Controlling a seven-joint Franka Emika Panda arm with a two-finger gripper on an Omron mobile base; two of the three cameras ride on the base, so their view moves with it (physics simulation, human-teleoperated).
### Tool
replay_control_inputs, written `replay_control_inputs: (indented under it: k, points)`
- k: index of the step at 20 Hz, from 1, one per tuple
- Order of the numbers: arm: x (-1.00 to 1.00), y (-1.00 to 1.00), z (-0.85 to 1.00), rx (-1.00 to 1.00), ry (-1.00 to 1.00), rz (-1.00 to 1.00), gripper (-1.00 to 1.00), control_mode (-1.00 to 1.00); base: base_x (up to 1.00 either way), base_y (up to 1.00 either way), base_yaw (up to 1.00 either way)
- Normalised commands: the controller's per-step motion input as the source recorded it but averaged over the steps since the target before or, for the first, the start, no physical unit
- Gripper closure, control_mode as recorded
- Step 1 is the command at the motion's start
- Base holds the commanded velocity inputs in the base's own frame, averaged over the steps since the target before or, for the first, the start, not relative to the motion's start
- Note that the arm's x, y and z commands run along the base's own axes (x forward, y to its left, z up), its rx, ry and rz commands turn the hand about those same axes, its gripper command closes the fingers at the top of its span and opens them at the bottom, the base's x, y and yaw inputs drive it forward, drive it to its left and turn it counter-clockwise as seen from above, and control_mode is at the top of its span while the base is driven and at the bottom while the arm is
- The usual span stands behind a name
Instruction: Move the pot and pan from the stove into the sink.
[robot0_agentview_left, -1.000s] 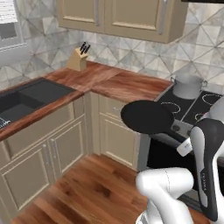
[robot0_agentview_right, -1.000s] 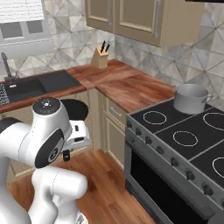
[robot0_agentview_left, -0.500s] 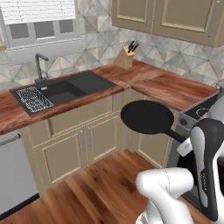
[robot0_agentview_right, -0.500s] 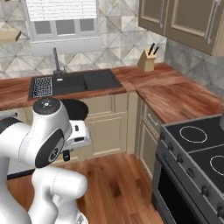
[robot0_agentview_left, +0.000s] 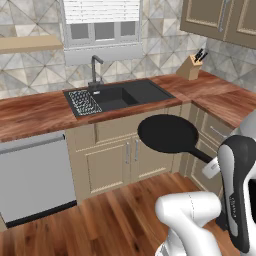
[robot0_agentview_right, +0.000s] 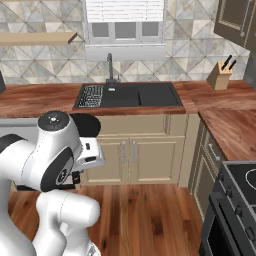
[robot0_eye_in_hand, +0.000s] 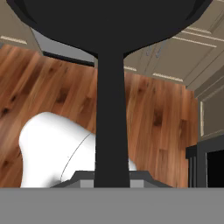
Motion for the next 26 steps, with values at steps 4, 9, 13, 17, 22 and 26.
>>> replay_control_inputs:
  k: [4,9,13,17,22,26]
  points:
    - [0.00,0.00,0.00,0.00,0.00,0.00,1.00,1.00,0.02,0.00,0.41]
    - [0.00,0.00,0.00,0.00,0.00,0.00,1.00,1.00,0.00,0.00,0.41]
    - [0.00,0.00,0.00,0.00,0.00,0.00,1.00,1.00,0.00,-0.02,0.39]
    - [0.00,0.00,0.00,0.00,0.00,0.00,1.00,1.00,-0.01,-0.01,0.05]
    - [0.00,0.00,0.00,0.00,0.00,0.00,1.00,1.00,0.02,-0.10,-0.01]
    - [0.00,0.00,0.00,0.00,0.00,0.00,1.00,1.00,0.08,-0.65,-0.03]
